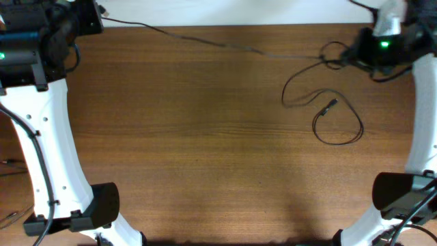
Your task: Untangle cables
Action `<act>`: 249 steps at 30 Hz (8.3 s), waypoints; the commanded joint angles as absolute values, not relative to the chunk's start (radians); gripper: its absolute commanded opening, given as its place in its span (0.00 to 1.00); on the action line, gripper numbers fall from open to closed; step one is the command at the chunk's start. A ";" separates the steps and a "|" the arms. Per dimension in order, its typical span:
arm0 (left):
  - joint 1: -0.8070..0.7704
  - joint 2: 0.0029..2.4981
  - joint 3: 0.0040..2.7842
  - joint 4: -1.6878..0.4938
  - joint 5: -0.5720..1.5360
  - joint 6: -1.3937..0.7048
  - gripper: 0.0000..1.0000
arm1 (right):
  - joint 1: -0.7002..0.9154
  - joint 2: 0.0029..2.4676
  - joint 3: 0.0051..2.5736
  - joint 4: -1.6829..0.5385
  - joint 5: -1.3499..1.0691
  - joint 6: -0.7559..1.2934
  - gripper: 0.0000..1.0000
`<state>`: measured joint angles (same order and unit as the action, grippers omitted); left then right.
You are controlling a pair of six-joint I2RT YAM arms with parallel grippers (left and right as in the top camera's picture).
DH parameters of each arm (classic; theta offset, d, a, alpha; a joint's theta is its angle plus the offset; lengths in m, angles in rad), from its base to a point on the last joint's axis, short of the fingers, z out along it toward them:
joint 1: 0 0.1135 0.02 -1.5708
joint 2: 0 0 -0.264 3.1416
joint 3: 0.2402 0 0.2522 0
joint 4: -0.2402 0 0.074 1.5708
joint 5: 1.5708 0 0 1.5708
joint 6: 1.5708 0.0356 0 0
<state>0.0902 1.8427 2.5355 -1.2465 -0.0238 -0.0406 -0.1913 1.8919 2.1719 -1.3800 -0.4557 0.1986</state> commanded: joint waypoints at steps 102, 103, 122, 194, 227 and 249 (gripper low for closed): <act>-0.161 2.120 2.280 -1.191 -0.219 -0.322 0.08 | 0.048 1.986 1.986 -1.393 -0.250 0.239 0.98; -0.124 2.096 2.302 -1.205 -0.218 -0.307 0.08 | 0.048 1.986 1.986 -1.392 -0.250 0.239 0.98; 0.711 2.259 2.321 -1.251 -0.233 -0.302 0.09 | 0.062 1.986 1.986 -1.400 -0.250 0.239 0.98; -0.341 2.437 2.526 -1.478 0.087 0.388 0.00 | -0.299 1.986 1.986 -1.440 -0.231 0.216 0.99; -0.707 2.643 2.570 -1.074 -0.437 -0.089 0.70 | -0.299 1.986 1.986 -1.463 -0.224 0.186 0.99; -0.640 2.751 2.568 -1.162 -0.246 0.319 0.59 | -0.299 1.986 1.986 -1.467 -0.223 0.186 0.99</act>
